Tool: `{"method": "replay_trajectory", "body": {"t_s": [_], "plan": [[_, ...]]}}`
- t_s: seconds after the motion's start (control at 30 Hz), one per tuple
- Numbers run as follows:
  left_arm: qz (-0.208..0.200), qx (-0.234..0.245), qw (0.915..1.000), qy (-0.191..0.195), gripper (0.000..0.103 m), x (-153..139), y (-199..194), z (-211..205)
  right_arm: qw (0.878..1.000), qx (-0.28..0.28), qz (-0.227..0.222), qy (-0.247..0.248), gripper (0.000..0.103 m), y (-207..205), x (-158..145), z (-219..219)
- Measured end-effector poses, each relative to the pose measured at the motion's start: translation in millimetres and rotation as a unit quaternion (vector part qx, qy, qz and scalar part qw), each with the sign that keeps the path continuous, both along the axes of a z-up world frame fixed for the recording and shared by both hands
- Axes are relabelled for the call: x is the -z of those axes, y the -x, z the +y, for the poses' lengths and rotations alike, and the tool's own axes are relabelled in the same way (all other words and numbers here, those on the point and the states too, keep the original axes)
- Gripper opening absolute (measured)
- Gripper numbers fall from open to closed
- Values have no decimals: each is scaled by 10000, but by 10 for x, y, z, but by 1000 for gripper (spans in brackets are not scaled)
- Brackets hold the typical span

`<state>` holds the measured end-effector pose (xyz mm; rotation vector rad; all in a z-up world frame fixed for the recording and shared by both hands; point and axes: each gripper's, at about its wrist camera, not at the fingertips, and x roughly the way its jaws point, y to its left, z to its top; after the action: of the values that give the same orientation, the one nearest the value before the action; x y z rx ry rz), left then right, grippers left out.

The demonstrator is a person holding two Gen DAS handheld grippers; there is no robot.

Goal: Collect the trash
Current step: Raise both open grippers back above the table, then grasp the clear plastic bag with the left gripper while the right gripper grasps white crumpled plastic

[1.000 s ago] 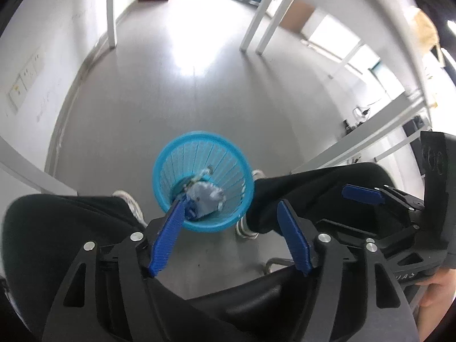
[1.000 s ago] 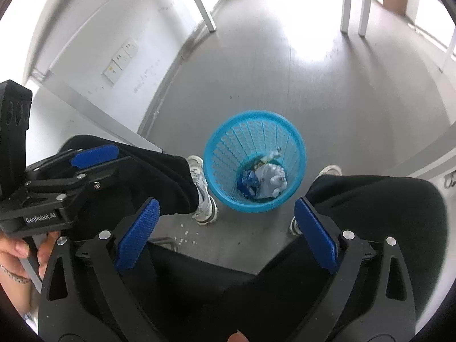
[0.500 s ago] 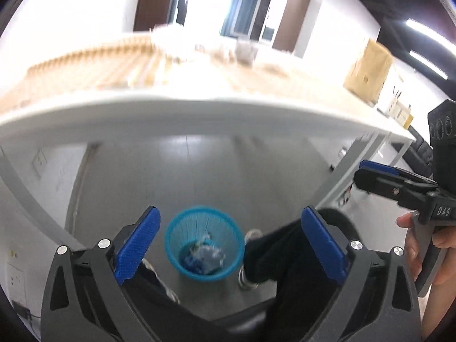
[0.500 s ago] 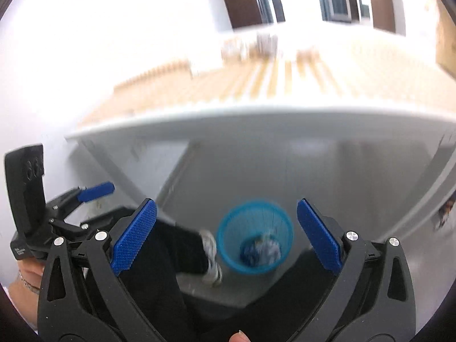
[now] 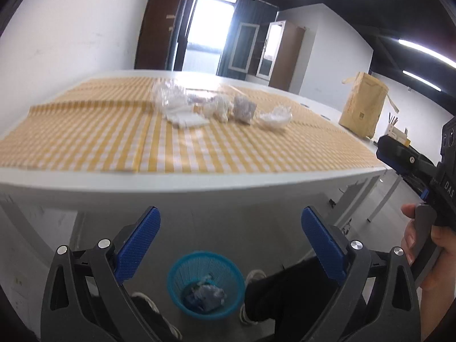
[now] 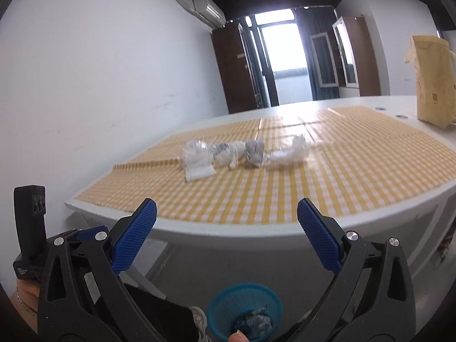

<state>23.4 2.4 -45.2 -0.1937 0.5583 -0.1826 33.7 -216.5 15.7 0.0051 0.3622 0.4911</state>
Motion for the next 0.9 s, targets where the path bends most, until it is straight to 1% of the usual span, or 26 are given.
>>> {"method": "replay_trajectory", "body": {"t_s": [0.1,0.17,0.3,0.37,0.47,0.6,0.8,0.9], "plan": [[-111,-51,9999,-9,97,-119,-144,34,9998,-39,-192,51,94,-159,-107,59],[-148,-77,9999,-30,97,-192,-262,52,9997,-14,-242,98,94,-244,-181,81],[-209,-162,9995,-156,97,-328,-532,104,9996,58,-149,223,94,-600,-265,103],[-220,-216,9994,-178,97,-387,-694,140,9994,83,-81,316,94,-738,-258,123],[-142,-293,9993,-177,97,-442,-970,203,9987,102,25,502,94,-993,-253,179],[27,-392,9990,-220,97,-425,-1288,289,9973,153,242,674,94,-1321,-224,225],[232,-567,9970,-465,97,-436,-1717,430,9947,312,443,872,94,-1696,-199,220],[396,-706,9951,-575,97,-446,-1999,556,9931,453,612,892,94,-1936,-198,170]]}}
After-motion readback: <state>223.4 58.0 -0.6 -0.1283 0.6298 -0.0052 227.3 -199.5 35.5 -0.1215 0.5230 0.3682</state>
